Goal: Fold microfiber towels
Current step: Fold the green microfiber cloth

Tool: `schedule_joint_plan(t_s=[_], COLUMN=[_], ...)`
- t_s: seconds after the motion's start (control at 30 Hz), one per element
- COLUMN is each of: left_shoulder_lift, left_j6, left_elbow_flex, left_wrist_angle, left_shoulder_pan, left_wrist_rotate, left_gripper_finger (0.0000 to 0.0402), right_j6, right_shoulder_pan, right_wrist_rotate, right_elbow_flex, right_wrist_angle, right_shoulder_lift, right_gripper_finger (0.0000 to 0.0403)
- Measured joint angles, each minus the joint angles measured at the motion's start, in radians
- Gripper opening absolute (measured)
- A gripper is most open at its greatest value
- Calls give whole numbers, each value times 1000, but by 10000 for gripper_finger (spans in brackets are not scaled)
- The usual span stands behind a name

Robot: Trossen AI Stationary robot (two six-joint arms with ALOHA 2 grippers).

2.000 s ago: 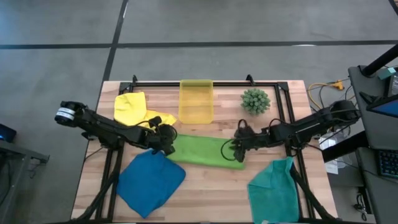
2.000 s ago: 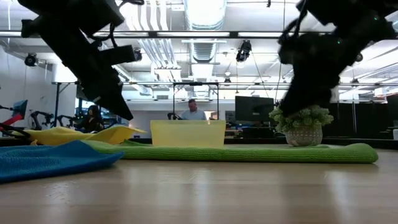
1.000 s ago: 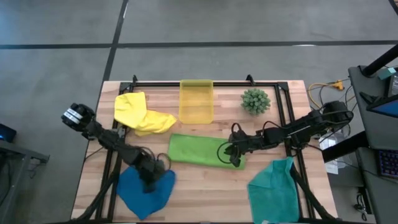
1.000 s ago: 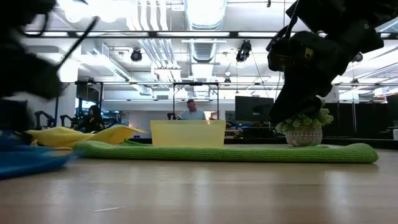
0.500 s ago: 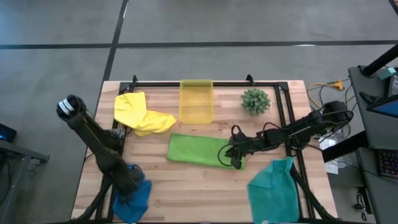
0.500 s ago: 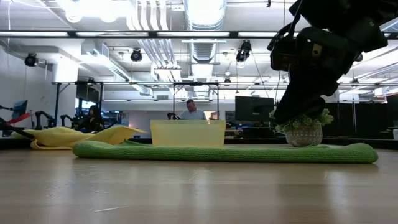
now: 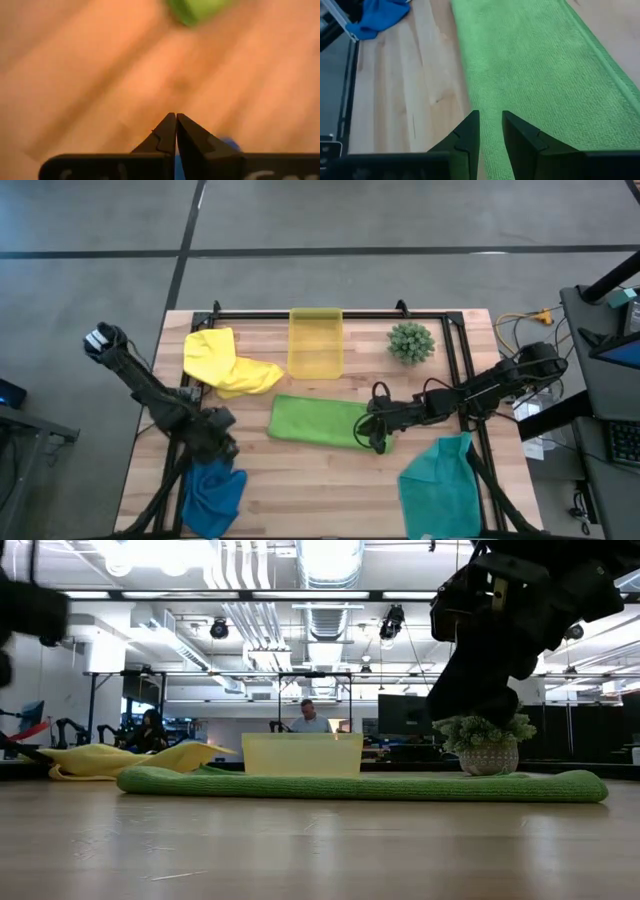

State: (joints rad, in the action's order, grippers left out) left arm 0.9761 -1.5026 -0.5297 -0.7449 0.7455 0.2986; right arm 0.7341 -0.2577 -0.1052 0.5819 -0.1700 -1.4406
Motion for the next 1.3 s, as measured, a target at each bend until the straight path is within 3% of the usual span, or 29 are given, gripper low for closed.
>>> schedule_joint_plan(t_s=[0.13,0.3,0.47,0.57,0.8,0.97,1.3], left_shoulder_lift=[4,56,207,320,561,661,779], left_j6=[172,513,690,784,828,822,607], left_elbow_flex=[68,94,59,27,-86,-172,-313], left_wrist_angle=[156,527,618,692,717,723,721], left_shoulder_pan=[-173,-407,-608,-671,-668,-603,-414], left_wrist_rotate=[11,-11,-101,-196,-298,-400,-396], left_gripper_finger=[0,0,0,0,0,0,0], right_j6=[44,98,200,300,359,362,232], right_shoulder_pan=[-3,-28,-50,-50,-50,-44,25], right_wrist_rotate=[0,0,-41,-93,-113,-118,-239], right_elbow_flex=[0,0,1,1,0,25,56], right_wrist_angle=[0,0,59,160,228,284,438], right_shoulder_lift=[0,2,-9,-29,-93,-138,-148], right_gripper_finger=[77,77,77,77,77,77,77])
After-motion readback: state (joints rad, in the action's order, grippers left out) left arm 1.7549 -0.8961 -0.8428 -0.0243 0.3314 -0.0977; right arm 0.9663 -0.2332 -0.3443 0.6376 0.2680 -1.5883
